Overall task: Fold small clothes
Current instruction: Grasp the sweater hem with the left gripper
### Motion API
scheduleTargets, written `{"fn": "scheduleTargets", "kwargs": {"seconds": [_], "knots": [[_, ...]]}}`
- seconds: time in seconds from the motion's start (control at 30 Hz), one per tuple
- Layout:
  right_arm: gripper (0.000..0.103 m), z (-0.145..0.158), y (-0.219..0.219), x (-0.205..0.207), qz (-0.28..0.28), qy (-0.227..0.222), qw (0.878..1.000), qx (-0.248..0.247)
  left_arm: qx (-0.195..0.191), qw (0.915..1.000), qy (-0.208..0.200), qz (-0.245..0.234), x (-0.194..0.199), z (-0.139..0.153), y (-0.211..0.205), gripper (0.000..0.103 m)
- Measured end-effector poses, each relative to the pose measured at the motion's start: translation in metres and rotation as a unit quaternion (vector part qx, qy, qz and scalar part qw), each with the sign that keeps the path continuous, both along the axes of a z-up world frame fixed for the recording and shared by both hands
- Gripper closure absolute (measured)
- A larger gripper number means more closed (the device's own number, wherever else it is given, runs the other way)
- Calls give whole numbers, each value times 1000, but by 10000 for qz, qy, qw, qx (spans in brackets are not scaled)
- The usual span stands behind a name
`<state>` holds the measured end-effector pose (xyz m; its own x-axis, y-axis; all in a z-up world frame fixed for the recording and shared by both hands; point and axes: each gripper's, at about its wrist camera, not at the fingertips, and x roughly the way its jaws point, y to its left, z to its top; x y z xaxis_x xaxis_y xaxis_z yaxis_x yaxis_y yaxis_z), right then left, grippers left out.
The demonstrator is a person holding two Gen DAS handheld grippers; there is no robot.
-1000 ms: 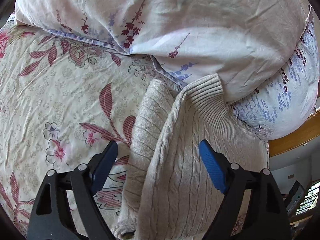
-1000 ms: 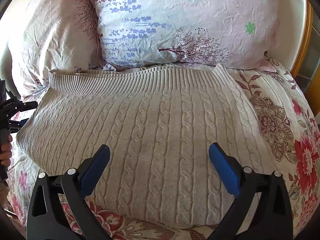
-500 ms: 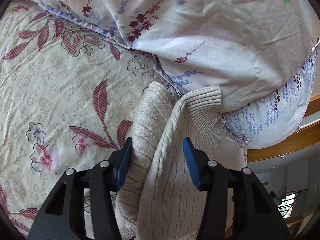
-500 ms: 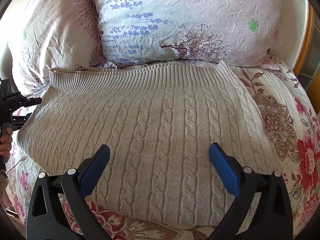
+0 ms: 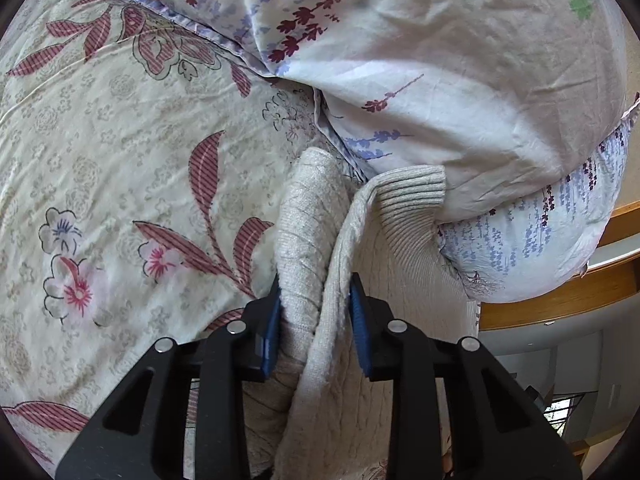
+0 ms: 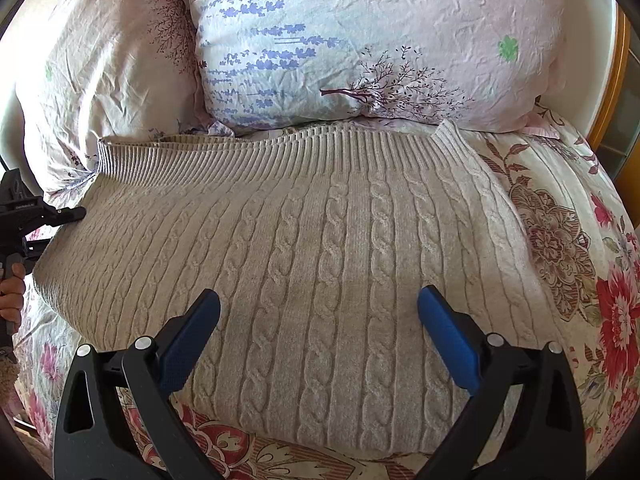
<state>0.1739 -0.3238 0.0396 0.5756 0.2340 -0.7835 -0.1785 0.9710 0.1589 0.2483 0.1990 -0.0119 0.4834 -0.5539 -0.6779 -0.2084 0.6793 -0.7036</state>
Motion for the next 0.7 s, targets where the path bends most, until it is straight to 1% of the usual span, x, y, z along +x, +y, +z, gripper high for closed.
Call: {"fn": "scheduleTargets", "kwargs": {"seconds": [0.07, 0.1, 0.13, 0.2, 0.3, 0.47, 0.6, 0.7], "knots": [[2, -1, 0, 0, -12, 2, 10000, 16, 94, 10000, -5, -33, 2, 2, -4, 73], [2, 0, 0, 0, -14, 4, 10000, 19, 115, 9999, -12, -47, 3, 3, -8, 80], [2, 0, 0, 0, -14, 1, 10000, 21, 120, 9999, -36, -51, 3, 5, -9, 83], [2, 1, -1, -1, -25, -12, 10000, 35, 72, 9998, -147, -56, 1, 12, -13, 85], [2, 2, -4, -2, -64, -30, 10000, 63, -177, 9993, -308, -84, -1, 23, -22, 87], [2, 7, -10, -2, -154, -88, 9998, 125, -472, 9971, -541, -235, -1, 45, -43, 88], [2, 18, -20, -3, -252, -258, 9990, 254, -811, 9936, -720, -318, 2, 66, -63, 88], [2, 29, -34, -4, -413, -394, 9978, 349, -1073, 9904, -776, -403, 6, 80, -88, 88]]}}
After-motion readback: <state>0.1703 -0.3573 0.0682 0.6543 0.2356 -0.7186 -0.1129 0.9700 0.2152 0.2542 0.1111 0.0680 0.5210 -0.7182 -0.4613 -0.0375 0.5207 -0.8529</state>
